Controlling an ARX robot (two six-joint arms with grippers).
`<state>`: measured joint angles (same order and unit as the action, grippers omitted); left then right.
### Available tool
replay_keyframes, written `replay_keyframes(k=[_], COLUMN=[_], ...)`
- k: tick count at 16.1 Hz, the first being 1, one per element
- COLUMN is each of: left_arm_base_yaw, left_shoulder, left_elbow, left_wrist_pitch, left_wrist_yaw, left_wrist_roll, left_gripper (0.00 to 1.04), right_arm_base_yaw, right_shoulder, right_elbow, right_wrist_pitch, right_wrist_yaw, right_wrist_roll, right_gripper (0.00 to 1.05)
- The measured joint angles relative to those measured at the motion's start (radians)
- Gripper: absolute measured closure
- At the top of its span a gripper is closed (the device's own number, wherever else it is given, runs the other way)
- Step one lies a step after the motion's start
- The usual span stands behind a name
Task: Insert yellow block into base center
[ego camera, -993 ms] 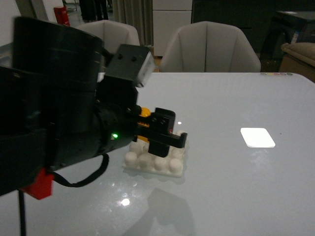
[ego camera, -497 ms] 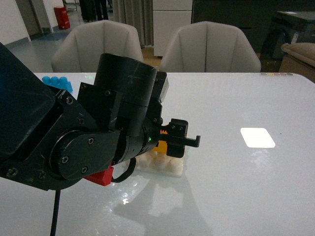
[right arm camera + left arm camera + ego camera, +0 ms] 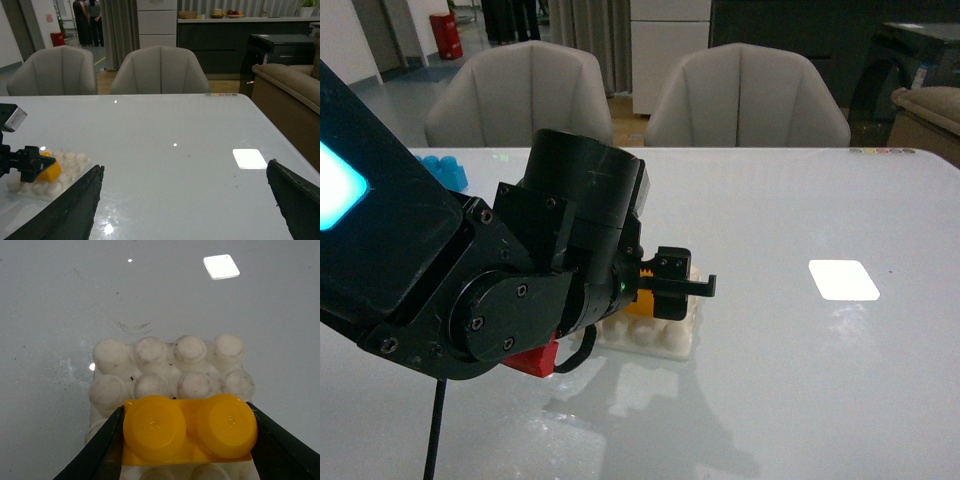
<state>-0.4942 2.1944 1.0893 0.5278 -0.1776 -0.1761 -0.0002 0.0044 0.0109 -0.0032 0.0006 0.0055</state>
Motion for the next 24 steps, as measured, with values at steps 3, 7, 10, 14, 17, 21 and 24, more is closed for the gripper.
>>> replay_keyframes(k=[3,7,10,14,17,21,24], left_arm_base_yaw=[0.002,0.005,0.005,0.013,0.039,0.114,0.154], left_shoulder=[0.015,0.023,0.024,0.0,-0.219,-0.75,-1.091], left_elbow=[0.006,0.01,0.011,0.023,-0.033,-0.397,-0.536], left_wrist_pitch=[-0.016,-0.029,-0.036,-0.043,-0.013,0.038,-0.082], left_wrist_yaw=[0.001,0.011,0.017,0.02,0.053,0.089,0.097], left_wrist_roll=[-0.001,-0.003,0.0,-0.004,-0.046,-0.041,0.023], left_gripper=[0.43,0.42,0.1,0.07,0.07,0.07,0.07], right_arm_base_yaw=[0.0,0.0,0.0,0.0,0.0,0.0,0.0], right_shoulder=[0.0,0.0,0.0,0.0,0.0,0.0,0.0], right_elbow=[0.0,0.0,0.0,0.0,0.0,0.0,0.0], right_wrist_pitch=[0.0,0.0,0.0,0.0,0.0,0.0,0.0], right_wrist_yaw=[0.0,0.0,0.0,0.0,0.0,0.0,0.0], right_wrist_roll=[0.0,0.0,0.0,0.0,0.0,0.0,0.0], right_gripper=[0.06,0.06,0.06,0.06,0.06,0.06,0.06])
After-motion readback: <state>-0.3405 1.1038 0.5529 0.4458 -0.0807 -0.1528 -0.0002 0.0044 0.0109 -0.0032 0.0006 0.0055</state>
